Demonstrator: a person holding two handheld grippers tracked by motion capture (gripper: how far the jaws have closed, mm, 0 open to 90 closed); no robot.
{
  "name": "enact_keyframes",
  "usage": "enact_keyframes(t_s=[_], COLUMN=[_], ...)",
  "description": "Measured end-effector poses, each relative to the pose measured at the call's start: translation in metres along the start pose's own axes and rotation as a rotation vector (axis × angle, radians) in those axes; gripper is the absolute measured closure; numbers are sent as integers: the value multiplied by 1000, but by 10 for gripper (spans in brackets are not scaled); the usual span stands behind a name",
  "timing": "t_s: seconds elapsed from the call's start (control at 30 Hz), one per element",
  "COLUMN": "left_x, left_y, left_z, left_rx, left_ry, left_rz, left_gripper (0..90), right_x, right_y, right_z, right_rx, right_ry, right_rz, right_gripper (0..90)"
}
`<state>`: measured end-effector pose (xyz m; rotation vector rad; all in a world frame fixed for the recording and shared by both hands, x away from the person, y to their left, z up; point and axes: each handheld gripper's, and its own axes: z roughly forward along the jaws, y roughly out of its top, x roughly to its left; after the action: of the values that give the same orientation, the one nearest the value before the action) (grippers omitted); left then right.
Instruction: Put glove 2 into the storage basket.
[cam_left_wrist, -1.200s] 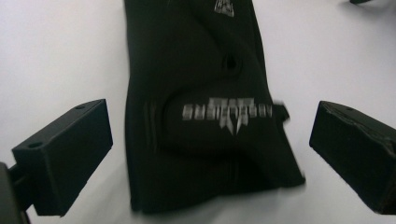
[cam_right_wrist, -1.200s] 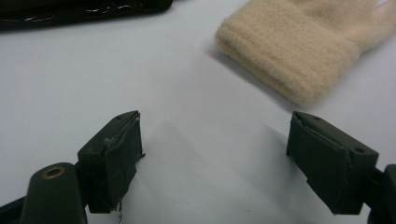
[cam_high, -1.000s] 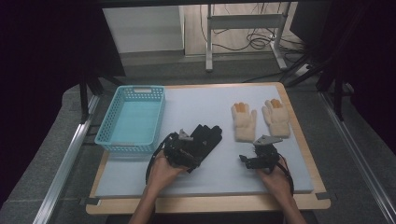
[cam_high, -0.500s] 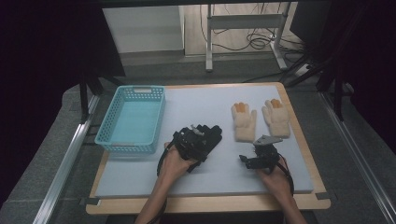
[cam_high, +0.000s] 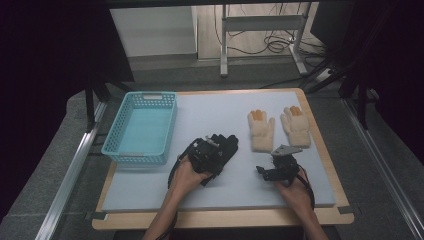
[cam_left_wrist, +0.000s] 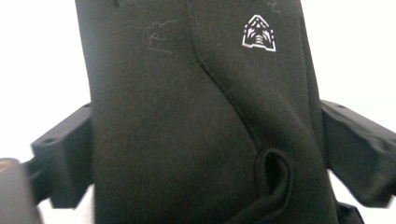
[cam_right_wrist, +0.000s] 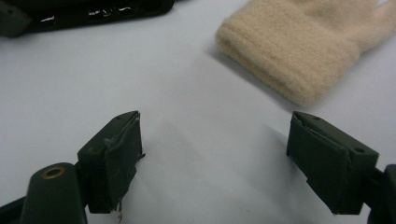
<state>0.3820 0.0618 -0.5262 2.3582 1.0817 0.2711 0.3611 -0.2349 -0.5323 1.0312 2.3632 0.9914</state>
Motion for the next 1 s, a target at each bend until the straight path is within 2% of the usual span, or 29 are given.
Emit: enact_keyframes(t_s=[0.17, 0.2, 0.23, 0.27, 0.33, 0.43, 0.57, 0.63, 0.8, 1.0], left_x=[6, 5, 5, 5, 4, 6, 9, 12, 18, 31], left_y=[-3, -4, -4, -4, -3, -2, 1, 4, 12, 25], left_z=[-8, -9, -10, -11, -12, -14, -20, -27, -45, -70], left_rx=[-19, -20, -23, -20, -21, -26, -28, -49, -80, -105], left_ry=[9, 12, 21, 30, 45, 41, 52, 42, 51, 91], left_rz=[-14, -12, -10, 4, 8, 4, 2, -10, -17, -31], left_gripper=[356, 356, 399, 511, 542, 582, 590, 588, 582, 574], right_x=[0, 0, 0, 0, 0, 0, 0, 0, 0, 0], right_y=[0, 0, 0, 0, 0, 0, 0, 0, 0, 0], right_z=[0, 0, 0, 0, 0, 0, 0, 0, 0, 0], right_rx=[0, 0, 0, 0, 0, 0, 0, 0, 0, 0], right_ry=[0, 0, 0, 0, 0, 0, 0, 0, 0, 0], right_rz=[0, 0, 0, -1, 0, 0, 0, 0, 1, 0], right_gripper=[179, 179, 178, 178, 179, 178, 179, 178, 178, 178])
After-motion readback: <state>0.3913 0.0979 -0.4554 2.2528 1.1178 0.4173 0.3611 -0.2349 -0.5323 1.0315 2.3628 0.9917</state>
